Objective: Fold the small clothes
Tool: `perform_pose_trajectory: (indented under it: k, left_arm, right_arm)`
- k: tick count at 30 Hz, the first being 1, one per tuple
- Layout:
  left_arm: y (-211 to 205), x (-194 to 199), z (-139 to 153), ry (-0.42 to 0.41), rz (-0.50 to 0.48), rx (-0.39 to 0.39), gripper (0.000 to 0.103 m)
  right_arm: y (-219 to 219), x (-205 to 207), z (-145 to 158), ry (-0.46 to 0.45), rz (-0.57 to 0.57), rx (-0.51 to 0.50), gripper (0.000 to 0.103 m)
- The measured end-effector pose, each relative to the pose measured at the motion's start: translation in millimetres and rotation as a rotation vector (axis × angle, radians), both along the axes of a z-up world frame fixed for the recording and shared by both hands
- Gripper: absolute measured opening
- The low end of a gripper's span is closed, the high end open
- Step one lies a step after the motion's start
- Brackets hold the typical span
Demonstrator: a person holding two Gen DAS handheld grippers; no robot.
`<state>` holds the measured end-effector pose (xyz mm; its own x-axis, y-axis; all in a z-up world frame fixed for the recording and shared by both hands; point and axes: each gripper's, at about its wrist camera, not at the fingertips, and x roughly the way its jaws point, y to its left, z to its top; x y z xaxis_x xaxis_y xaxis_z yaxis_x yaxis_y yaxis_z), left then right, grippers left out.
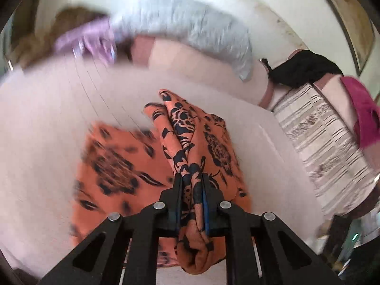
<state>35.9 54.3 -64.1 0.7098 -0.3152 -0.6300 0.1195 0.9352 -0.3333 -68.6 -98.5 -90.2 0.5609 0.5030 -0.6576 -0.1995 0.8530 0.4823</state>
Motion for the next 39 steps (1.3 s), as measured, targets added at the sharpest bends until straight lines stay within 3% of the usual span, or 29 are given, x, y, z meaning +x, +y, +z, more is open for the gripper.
perform_pose_trajectory:
  k: [1,2,4,5,6,8,11,13,15,17,18,20,25,27,29,30,36,39]
  left_arm:
    - [1,-1,-7,0.001,0.015,0.047,0.014]
    - [6,5,-27,0.052,0.032,0.084,0.014]
    - [28,28,-90,0.285,0.073,-0.03,0.014]
    - [39,27,-101,0.278,0.084,-0.114,0.014]
    - [40,25,-94,0.269,0.079,-0.13,0.014]
    - [38,19,-74,0.223,0.082,-0.125,0.013]
    - [33,0,-29,0.067,0.082,-0.072,0.013]
    - [35,-12,-23,0.024,0.106,-0.039,0.013]
    - [44,-1,-53,0.108,0.125,-0.001,0.013]
    - [64,12,-95,0.26,0.153,-0.056,0.013]
    - [70,8,-95,0.232,0.148,-0.1,0.014]
    - [69,5,-80,0.2,0.142,-0.104,0.013]
    - [76,-12,-36,0.045,0.126,-0.045,0.013]
    - [87,-15,-56,0.084,0.158,-0.014,0.013]
    - [99,-2,-102,0.236,0.16,-0.029,0.013]
    - [102,-2,-112,0.223,0.157,-0.063,0.014]
    - [106,-4,-109,0.215,0.163,-0.075,0.019]
    - [112,-7,-82,0.173,0.245,-0.048,0.034]
  right_arm:
    - [0,0,1,0.0,-0.002,-0.002,0.077]
    - [0,0,1,-0.001,-0.003,-0.006,0.078]
    - [1,0,-1,0.004,-0.001,-0.014,0.077]
    - [2,0,-2,0.011,0.001,-0.021,0.077]
    - [5,1,-4,0.022,0.008,-0.029,0.077]
    - [8,1,-5,0.027,0.019,-0.041,0.077]
    - [11,-1,-2,0.015,0.026,-0.057,0.077]
    - [12,1,-2,0.023,0.021,-0.056,0.077]
    - [14,1,1,0.013,0.024,-0.057,0.077]
    - [17,2,2,0.012,0.033,-0.061,0.077]
    - [19,3,1,0.017,0.039,-0.065,0.077]
    - [23,5,0,0.024,0.049,-0.071,0.077]
    - [24,6,-4,0.037,0.05,-0.078,0.077]
    - [23,6,-4,0.038,0.047,-0.071,0.077]
    - [23,6,-5,0.038,0.047,-0.071,0.077]
    - [22,7,-8,0.047,0.047,-0.063,0.077]
    - [25,14,-9,0.065,0.071,-0.041,0.077]
    - [26,17,-6,0.072,0.078,-0.012,0.077]
